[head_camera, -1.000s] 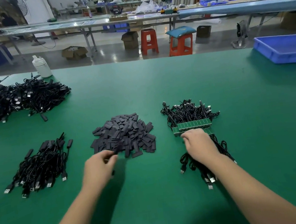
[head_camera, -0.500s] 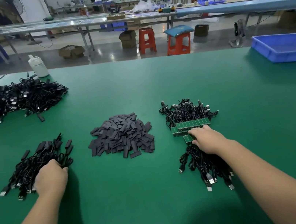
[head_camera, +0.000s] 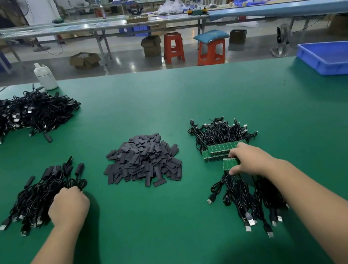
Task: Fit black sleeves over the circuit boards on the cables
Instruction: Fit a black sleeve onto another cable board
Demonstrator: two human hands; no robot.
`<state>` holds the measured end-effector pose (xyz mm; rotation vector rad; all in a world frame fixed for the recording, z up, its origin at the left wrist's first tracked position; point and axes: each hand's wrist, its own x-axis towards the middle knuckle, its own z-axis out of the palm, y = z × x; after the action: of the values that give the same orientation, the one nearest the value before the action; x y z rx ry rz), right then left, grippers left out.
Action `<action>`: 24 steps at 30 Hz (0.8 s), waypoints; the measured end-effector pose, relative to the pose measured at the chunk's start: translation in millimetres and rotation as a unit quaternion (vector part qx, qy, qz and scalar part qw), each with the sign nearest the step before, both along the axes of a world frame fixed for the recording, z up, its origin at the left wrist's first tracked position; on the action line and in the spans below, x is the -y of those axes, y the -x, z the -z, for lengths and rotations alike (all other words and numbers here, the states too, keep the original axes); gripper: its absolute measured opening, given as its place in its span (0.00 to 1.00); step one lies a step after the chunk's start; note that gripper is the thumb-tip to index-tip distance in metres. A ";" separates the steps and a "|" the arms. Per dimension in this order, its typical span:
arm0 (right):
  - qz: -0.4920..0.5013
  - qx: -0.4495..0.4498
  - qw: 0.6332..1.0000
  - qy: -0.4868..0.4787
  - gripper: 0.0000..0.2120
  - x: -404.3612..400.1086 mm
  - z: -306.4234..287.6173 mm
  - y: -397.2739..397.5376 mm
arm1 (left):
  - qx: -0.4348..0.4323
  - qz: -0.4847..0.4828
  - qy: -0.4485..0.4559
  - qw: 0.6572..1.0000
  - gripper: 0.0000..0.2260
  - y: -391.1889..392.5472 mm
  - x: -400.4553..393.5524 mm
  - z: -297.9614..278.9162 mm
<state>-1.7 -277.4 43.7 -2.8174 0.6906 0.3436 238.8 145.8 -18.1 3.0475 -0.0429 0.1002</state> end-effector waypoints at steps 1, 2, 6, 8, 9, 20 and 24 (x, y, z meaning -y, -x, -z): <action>-0.005 0.000 1.000 -0.023 0.29 0.2 -3.9 1.0 | 0.013 0.011 0.009 1.000 0.11 2.2 4.2 -1.3; -0.010 0.004 0.999 -0.051 0.24 -0.4 -7.5 1.5 | 0.033 0.027 0.036 0.998 0.10 5.7 9.7 -3.1; -0.032 0.038 0.993 -0.106 0.07 -15.4 -17.0 0.9 | 0.078 0.135 0.168 0.973 0.10 33.6 52.9 -17.4; -0.042 0.051 0.992 -0.112 0.07 -27.6 -20.3 -1.6 | 0.032 0.194 0.235 0.952 0.10 58.5 87.5 -26.3; -0.046 0.057 0.991 -0.113 0.08 -33.1 -21.5 -3.0 | -0.005 0.222 0.282 0.933 0.09 73.1 105.4 -30.3; -0.035 0.089 0.993 -0.070 0.07 -62.1 -31.5 -4.1 | -0.247 0.330 0.453 0.791 0.04 177.9 212.0 -38.0; -0.019 0.094 0.994 -0.050 0.07 -66.2 -29.6 -0.9 | -0.217 0.302 0.438 0.818 0.08 181.4 215.2 -37.8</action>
<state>-0.8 -211.1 73.3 -2.7253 0.5650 0.1141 57.5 -69.4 19.7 1.9448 -0.7031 -0.4809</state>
